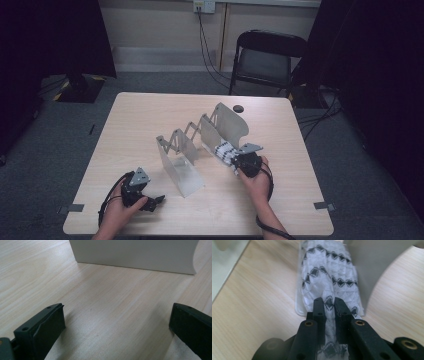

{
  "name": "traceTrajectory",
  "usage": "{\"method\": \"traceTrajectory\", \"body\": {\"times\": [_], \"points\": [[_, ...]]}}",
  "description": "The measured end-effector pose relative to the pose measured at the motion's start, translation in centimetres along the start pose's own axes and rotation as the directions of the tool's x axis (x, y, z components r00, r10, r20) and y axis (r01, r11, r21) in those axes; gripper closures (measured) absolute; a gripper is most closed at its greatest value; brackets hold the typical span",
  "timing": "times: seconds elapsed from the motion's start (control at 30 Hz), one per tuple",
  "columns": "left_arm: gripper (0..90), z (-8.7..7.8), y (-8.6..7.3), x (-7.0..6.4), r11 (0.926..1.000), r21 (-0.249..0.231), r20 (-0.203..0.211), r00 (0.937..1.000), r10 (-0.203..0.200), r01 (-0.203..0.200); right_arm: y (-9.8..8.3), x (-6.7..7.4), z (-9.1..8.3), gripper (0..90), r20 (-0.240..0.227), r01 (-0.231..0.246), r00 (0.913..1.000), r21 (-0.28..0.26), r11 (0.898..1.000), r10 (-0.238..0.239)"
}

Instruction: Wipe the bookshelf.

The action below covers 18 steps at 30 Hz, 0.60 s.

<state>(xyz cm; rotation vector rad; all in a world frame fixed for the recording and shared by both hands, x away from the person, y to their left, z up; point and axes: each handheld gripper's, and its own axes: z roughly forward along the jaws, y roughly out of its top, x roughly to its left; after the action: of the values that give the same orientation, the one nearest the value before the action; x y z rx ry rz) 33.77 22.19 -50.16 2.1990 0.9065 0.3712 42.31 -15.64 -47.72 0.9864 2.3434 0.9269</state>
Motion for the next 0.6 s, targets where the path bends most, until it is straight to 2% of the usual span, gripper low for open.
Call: {"method": "traceTrajectory", "body": {"times": [0.3,0.47,0.6], "points": [[0.0,0.0,0.0,0.0,1.0000,0.000,0.000,1.0000,0.001,-0.001,1.4,0.2,1.3,81.0,-0.037,0.072,0.9968,0.016,0.997,-0.071],[0.0,0.0,0.0,0.0,1.0000,0.000,0.001,1.0000,0.001,-0.001,2.2,0.1,2.3,79.7,-0.054,0.083,0.9951,0.012,0.996,-0.082],[0.0,0.0,0.0,0.0,1.0000,0.002,0.002,1.0000,0.006,-0.006,2.5,0.2,2.9,78.7,-0.063,0.071,0.9955,0.011,0.997,-0.070]]}}
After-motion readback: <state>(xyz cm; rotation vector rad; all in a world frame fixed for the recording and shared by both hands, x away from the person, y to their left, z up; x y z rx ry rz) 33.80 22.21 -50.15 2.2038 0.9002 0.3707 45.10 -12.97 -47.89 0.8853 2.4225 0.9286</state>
